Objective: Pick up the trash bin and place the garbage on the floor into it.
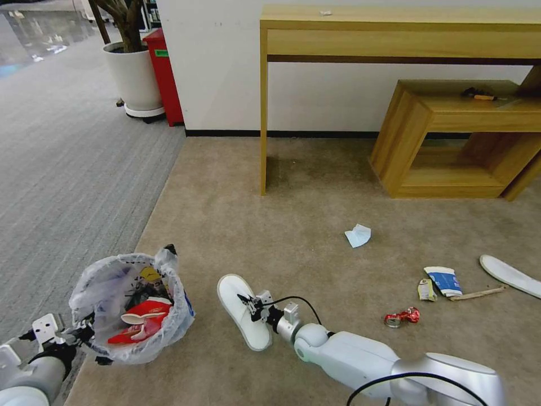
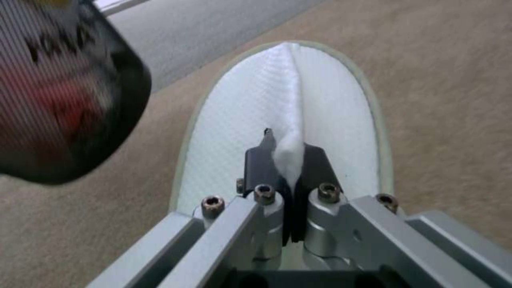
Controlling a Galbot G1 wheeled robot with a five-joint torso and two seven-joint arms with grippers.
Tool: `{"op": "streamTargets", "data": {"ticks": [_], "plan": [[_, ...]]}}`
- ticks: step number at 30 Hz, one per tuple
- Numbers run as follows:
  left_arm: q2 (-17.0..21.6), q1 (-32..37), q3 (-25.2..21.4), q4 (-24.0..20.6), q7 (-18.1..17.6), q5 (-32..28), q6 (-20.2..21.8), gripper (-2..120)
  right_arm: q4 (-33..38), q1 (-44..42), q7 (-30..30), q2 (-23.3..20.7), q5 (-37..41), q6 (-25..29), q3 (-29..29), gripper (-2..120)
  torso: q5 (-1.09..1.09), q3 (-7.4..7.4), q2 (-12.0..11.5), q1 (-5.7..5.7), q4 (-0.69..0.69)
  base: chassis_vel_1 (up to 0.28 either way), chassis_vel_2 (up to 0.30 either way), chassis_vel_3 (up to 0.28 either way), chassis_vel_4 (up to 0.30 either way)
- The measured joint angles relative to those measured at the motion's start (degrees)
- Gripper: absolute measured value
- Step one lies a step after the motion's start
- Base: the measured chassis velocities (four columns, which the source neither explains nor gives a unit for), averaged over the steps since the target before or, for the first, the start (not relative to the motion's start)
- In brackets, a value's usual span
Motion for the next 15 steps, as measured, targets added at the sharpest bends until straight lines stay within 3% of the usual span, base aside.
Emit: {"op": "streamTargets", "data": {"ticks": [9,15], "plan": [[1.21,0.24,1.21,-0.18,-0.94,-1.62,1.46,0,10.28,0.57,1.67,-9.78,-0.64,0.0,3.42,0,0.0,0.0,0.0,0.0,-0.01,0.0,0.0,0.0,0.0],[1.42,0.45,1.66,-0.37,-1.04,-1.62,1.71,0,13.86,0.49,2.68,-12.08,-1.39,-0.03,5.15,0,-0.01,0.0,0.0,0.0,-0.01,0.0,0.0,0.0,0.0]]}}
